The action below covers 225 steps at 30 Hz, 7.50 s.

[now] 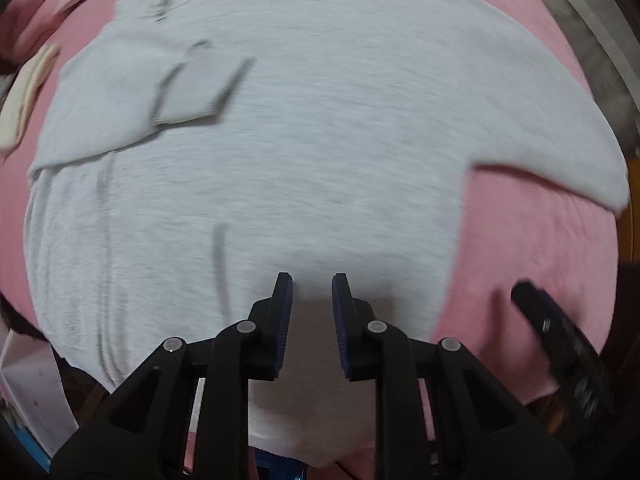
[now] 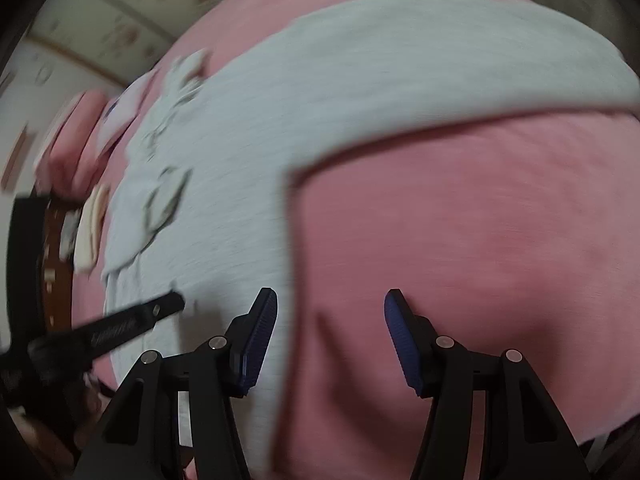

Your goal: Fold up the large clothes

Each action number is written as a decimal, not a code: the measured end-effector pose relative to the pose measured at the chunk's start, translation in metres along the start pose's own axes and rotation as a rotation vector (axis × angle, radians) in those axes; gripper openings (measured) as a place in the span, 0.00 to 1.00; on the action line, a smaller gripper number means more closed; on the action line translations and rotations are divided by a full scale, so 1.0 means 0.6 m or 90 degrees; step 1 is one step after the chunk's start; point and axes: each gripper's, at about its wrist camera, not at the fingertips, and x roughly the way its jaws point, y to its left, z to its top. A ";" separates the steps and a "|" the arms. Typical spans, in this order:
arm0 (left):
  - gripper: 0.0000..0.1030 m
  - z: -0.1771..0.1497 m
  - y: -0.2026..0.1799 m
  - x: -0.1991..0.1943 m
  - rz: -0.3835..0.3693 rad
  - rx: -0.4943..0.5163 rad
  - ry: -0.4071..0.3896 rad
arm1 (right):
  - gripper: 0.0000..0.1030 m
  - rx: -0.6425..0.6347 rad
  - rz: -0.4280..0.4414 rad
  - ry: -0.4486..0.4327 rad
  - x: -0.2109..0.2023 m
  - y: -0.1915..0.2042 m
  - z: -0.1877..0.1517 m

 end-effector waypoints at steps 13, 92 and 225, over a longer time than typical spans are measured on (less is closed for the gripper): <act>0.18 0.029 -0.206 -0.032 -0.039 0.073 0.020 | 0.55 0.504 0.141 -0.191 -0.038 -0.323 0.121; 0.16 0.214 0.224 0.047 -0.113 -0.049 -0.213 | 0.78 -0.041 -0.179 -0.186 0.162 0.218 0.195; 0.55 0.891 0.642 0.119 -0.254 -0.110 -0.130 | 0.32 -0.147 0.142 0.064 0.488 0.562 0.943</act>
